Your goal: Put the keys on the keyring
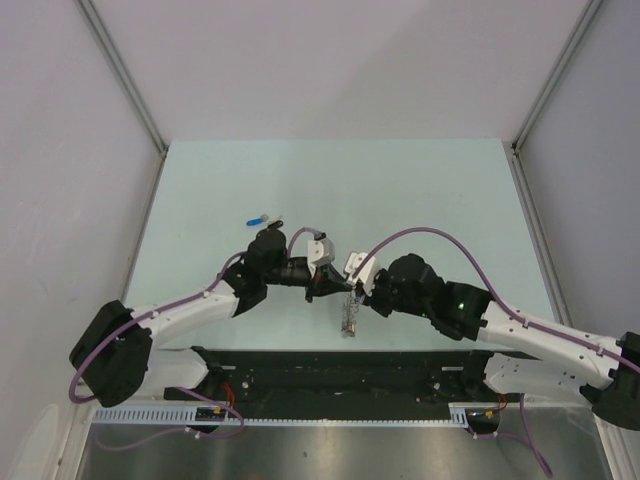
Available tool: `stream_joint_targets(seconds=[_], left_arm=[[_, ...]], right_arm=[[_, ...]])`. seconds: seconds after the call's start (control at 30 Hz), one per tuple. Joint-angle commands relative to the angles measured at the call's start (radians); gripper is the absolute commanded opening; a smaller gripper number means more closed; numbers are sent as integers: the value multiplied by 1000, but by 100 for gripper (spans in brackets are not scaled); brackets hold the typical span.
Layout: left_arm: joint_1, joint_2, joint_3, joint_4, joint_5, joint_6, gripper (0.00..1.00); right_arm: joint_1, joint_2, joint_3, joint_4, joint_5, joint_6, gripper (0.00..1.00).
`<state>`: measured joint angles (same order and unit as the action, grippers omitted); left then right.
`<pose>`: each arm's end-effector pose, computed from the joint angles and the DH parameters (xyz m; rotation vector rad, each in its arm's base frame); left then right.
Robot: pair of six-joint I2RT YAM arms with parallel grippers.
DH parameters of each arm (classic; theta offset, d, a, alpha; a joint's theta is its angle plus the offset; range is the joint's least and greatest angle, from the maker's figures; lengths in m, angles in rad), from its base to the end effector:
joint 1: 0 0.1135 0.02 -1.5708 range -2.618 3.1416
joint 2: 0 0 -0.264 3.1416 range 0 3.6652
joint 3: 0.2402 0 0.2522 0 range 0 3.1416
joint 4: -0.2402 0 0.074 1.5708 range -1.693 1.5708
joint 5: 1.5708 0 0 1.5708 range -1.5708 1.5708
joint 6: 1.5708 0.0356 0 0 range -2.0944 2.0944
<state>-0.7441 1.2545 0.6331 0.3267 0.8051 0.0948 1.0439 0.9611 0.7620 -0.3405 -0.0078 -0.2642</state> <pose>0.1786 -0.1993 0.2419 1.2892 1.4543 -1.1863 0.1078 0.1858 0.2840 -1.3097 1.7006 0.4701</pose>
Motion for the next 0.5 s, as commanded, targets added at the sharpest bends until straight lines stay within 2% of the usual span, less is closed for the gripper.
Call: stream_joint_targets(seconds=[0.0, 0.2, 0.47], left_arm=[[-5, -76, -30, 249, -7, -148, 0], [-5, -98, -104, 420, -17, -270, 0], [-5, -69, -223, 800, -46, -449, 0]], right_arm=[[31, 2, 7, 18, 45, 5, 0], [36, -42, -32, 81, 55, 37, 0], [34, -111, -124, 224, 52, 85, 0]])
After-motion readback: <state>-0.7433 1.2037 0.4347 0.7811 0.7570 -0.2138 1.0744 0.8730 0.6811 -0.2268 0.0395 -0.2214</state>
